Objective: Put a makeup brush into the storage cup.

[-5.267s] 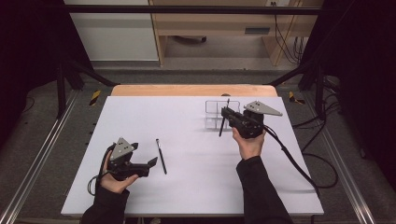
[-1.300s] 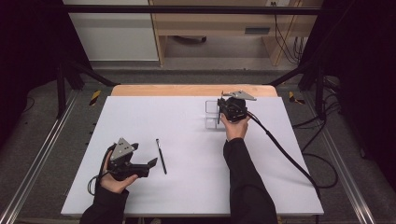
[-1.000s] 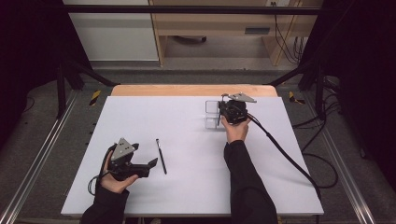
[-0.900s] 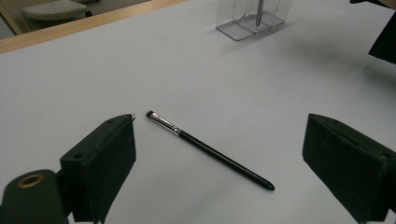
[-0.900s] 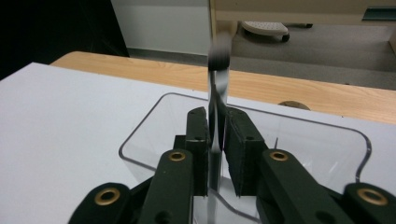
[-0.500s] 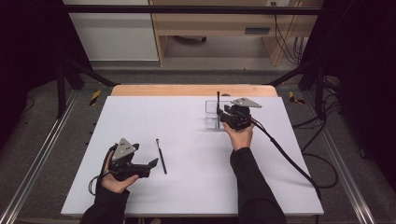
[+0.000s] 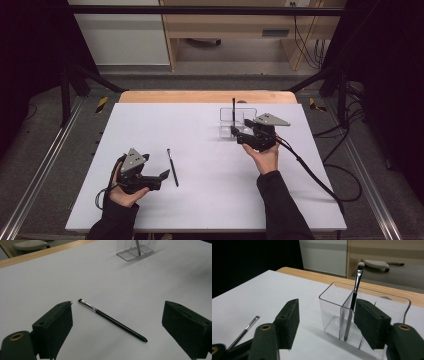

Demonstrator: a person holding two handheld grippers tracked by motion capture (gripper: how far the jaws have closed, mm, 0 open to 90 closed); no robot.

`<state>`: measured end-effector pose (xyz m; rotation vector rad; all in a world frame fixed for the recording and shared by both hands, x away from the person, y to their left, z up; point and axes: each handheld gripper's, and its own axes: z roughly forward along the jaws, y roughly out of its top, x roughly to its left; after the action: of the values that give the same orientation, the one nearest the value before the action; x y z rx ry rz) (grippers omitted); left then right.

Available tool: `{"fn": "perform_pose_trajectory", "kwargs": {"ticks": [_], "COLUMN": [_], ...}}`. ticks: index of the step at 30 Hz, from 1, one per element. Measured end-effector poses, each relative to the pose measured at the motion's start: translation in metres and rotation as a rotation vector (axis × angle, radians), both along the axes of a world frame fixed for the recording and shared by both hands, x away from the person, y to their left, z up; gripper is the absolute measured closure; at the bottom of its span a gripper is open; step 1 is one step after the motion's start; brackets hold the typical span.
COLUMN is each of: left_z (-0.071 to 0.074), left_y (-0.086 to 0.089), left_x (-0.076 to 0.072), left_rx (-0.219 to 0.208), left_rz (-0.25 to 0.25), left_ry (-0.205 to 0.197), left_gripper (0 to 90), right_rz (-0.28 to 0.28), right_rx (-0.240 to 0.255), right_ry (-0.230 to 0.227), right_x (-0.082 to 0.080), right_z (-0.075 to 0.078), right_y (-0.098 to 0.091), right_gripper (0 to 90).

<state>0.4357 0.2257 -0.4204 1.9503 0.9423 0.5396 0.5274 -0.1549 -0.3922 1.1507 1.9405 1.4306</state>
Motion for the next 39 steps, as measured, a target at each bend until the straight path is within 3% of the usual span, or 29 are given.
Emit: {"fn": "perform_pose_trajectory", "kwargs": {"ticks": [6,14,28,34,39], "left_z": [0.0,0.0,0.001,0.001,0.0], "left_y": [0.0,0.0,-0.002,-0.002,-0.002], "left_x": [0.0,0.0,0.0,0.001,0.003], "left_rx": [-0.004,-0.008,-0.016,-0.021,-0.028], "left_rz": [0.004,0.011,0.021,0.035,0.049], "left_ry": [0.002,0.002,0.0,0.001,0.011], "left_gripper": [9.0,9.0,9.0,9.0,8.9], "right_rz": [0.034,0.057,0.078,0.089,0.085], "right_rx": [-0.001,0.001,0.013,-0.009,0.015], "right_ry": [-0.025,-0.011,-0.006,-0.01,-0.002], "right_x": [-0.022,-0.041,-0.062,-0.069,-0.078], "right_z": [0.005,0.003,-0.004,-0.009,-0.014], "right_y": [-0.009,-0.023,-0.041,-0.046,-0.056], "right_gripper": [27.7,21.1,15.5,12.4,12.5]}}
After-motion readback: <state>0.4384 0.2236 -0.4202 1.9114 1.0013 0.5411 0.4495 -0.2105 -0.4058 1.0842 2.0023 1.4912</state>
